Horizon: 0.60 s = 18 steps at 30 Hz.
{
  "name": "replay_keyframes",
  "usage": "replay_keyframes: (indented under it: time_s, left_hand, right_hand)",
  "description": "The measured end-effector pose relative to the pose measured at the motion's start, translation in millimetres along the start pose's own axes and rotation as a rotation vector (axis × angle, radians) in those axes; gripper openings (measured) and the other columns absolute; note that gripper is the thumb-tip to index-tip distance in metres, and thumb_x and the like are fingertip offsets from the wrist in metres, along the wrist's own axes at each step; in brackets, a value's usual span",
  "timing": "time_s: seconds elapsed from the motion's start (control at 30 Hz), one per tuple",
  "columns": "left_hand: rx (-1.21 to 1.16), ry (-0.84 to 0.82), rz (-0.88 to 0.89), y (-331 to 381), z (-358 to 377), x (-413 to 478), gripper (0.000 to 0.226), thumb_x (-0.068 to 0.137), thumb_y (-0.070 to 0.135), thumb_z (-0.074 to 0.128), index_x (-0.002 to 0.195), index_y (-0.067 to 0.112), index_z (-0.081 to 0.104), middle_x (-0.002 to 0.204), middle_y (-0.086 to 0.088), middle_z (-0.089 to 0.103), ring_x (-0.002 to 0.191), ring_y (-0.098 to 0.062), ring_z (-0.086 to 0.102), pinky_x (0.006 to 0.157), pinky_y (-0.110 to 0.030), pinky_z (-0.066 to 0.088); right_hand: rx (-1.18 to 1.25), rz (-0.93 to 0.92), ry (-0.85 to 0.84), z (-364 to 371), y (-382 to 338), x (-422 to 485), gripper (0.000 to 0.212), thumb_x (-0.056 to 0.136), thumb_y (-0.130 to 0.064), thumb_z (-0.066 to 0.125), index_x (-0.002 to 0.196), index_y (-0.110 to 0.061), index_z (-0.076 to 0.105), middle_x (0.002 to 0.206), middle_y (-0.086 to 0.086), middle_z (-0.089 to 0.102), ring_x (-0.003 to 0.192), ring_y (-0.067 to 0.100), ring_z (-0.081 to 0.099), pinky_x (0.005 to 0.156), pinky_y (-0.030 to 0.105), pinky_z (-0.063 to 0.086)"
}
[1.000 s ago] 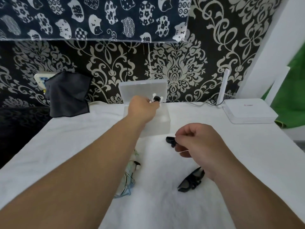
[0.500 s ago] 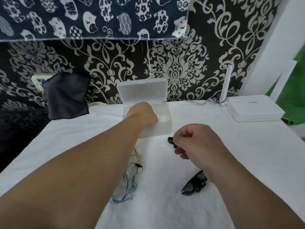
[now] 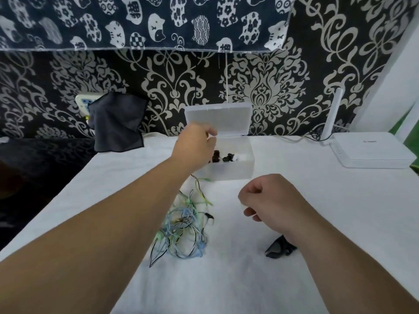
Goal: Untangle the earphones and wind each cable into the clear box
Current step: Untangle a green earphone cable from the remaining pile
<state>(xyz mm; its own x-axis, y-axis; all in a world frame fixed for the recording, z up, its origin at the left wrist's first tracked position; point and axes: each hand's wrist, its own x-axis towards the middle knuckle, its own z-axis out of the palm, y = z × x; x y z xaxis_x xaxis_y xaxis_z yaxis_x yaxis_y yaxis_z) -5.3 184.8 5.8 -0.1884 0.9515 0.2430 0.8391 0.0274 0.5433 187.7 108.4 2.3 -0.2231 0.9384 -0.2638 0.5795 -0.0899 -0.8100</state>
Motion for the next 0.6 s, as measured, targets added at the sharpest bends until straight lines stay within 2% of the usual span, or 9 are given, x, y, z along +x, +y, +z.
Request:
replay_keyframes:
  time_s: [0.07, 0.1, 0.2, 0.27, 0.37, 0.43, 0.47, 0.53, 0.6]
  left_hand:
    - [-0.183, 0.109, -0.046, -1, -24, -21, 0.017, 0.096, 0.016, 0.055, 0.103, 0.020, 0.070, 0.089, 0.006, 0.063, 0.062, -0.004, 0.051, 0.064, -0.022, 0.042]
    - [-0.273, 0.126, -0.096, 0, -33, -32, 0.016, 0.096, 0.016, 0.056, 0.100, 0.021, 0.070, 0.084, 0.007, 0.063, 0.058, -0.005, 0.050, 0.058, -0.023, 0.041]
    - [-0.346, 0.073, -0.239, -13, -52, -72, 0.017, 0.093, 0.014, 0.056, 0.093, 0.024, 0.069, 0.076, 0.006, 0.065, 0.055, -0.012, 0.052, 0.052, -0.023, 0.040]
    - [-0.302, 0.008, -0.285, -22, -52, -100, 0.019, 0.092, 0.014, 0.057, 0.087, 0.027, 0.069, 0.078, 0.006, 0.068, 0.052, -0.010, 0.052, 0.050, -0.021, 0.038]
    - [-0.190, -0.006, -0.314, -34, -45, -121, 0.014, 0.086, 0.015, 0.062, 0.081, 0.028, 0.065, 0.082, 0.007, 0.066, 0.063, -0.013, 0.059, 0.056, -0.024, 0.040]
    - [-0.102, -0.004, -0.319, -36, -44, -122, 0.013, 0.081, 0.019, 0.069, 0.083, 0.026, 0.059, 0.088, 0.005, 0.061, 0.069, -0.016, 0.059, 0.057, -0.025, 0.040]
    - [-0.052, -0.014, -0.320, -37, -44, -122, 0.020, 0.078, 0.022, 0.073, 0.086, 0.025, 0.055, 0.091, 0.004, 0.056, 0.070, -0.016, 0.058, 0.057, -0.026, 0.039]
    - [0.038, -0.088, -0.345, -41, -42, -122, 0.037, 0.073, 0.028, 0.079, 0.094, 0.023, 0.049, 0.096, 0.004, 0.051, 0.076, -0.016, 0.055, 0.059, -0.027, 0.037]
    - [0.099, -0.176, -0.386, -45, -39, -122, 0.041, 0.076, 0.029, 0.077, 0.103, 0.021, 0.048, 0.096, 0.001, 0.057, 0.084, -0.020, 0.058, 0.064, -0.031, 0.043]
  right_hand:
    - [-0.115, -0.017, -0.097, 13, 1, 1, 0.019, 0.085, -0.018, 0.057, 0.079, -0.002, 0.064, 0.072, 0.004, 0.068, 0.061, 0.019, 0.061, 0.065, 0.042, 0.057]
    - [-0.175, -0.034, -0.130, 18, 3, 2, 0.020, 0.085, -0.018, 0.055, 0.079, 0.000, 0.061, 0.070, 0.005, 0.063, 0.058, 0.017, 0.051, 0.058, 0.035, 0.049]
    - [-0.278, -0.109, -0.178, 39, 4, -1, 0.022, 0.088, -0.017, 0.051, 0.080, -0.002, 0.063, 0.066, 0.005, 0.058, 0.055, 0.013, 0.039, 0.054, 0.027, 0.035]
    - [-0.324, -0.167, -0.201, 51, 5, -3, 0.021, 0.092, -0.020, 0.051, 0.079, -0.016, 0.067, 0.075, -0.005, 0.060, 0.060, 0.010, 0.046, 0.059, 0.026, 0.041]
    - [-0.329, -0.202, -0.181, 62, 6, -3, 0.021, 0.095, -0.022, 0.054, 0.109, -0.029, 0.069, 0.107, -0.013, 0.066, 0.089, 0.008, 0.062, 0.074, 0.019, 0.046]
    - [-0.292, -0.218, -0.171, 66, 6, -4, 0.025, 0.094, -0.018, 0.054, 0.111, -0.032, 0.067, 0.109, -0.014, 0.065, 0.092, 0.005, 0.062, 0.074, 0.014, 0.045]
    - [-0.271, -0.231, -0.174, 67, 5, -5, 0.029, 0.093, -0.015, 0.054, 0.111, -0.033, 0.067, 0.108, -0.014, 0.065, 0.091, 0.004, 0.061, 0.075, 0.014, 0.045]
    - [-0.259, -0.273, -0.204, 70, 4, -6, 0.036, 0.093, -0.012, 0.052, 0.115, -0.036, 0.066, 0.109, -0.012, 0.062, 0.093, 0.006, 0.060, 0.079, 0.020, 0.048]
    - [-0.322, -0.309, -0.282, 73, 5, -4, 0.042, 0.094, -0.014, 0.053, 0.125, -0.040, 0.062, 0.113, -0.009, 0.053, 0.099, 0.010, 0.059, 0.084, 0.024, 0.047]
